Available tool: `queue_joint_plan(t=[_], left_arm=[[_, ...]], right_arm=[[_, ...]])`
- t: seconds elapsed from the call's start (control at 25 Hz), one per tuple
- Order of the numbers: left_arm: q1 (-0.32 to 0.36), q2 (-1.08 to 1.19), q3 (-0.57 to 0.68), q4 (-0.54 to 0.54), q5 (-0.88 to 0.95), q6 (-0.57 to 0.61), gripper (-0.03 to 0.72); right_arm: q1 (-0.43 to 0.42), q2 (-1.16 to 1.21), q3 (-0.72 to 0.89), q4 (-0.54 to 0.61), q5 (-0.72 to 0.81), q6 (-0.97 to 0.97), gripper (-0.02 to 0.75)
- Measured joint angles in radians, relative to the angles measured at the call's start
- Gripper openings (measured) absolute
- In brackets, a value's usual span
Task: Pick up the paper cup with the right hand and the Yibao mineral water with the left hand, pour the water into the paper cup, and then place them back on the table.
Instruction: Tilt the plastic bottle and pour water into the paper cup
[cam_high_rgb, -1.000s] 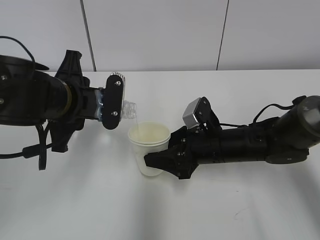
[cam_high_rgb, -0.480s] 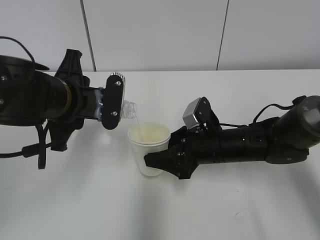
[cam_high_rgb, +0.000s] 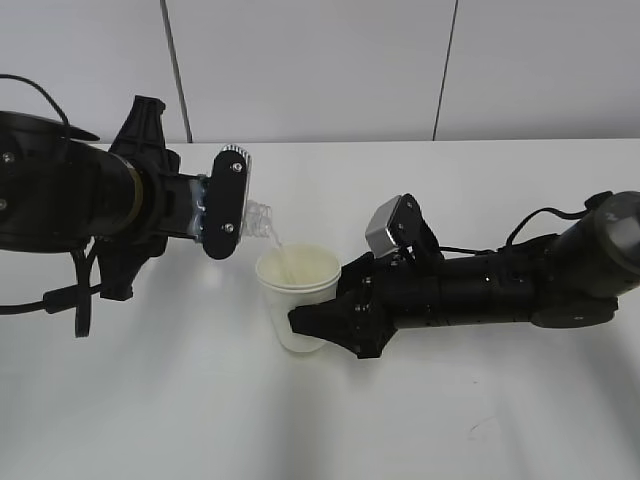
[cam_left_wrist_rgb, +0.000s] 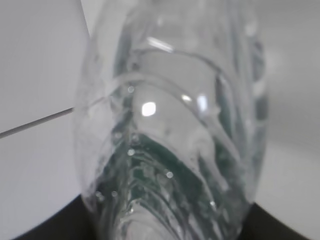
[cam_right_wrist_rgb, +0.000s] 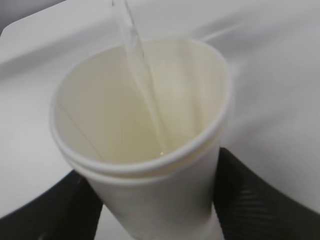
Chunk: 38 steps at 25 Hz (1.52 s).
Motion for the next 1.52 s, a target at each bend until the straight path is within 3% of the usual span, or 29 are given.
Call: queue_joint_plan(t=[1.52], left_arm=[[-0.018,0.0,0.0,0.012,0.026,0.0,0.329]], right_arm=[[0.0,0.0,0.0,-0.004,0.0,0.0,0.499]])
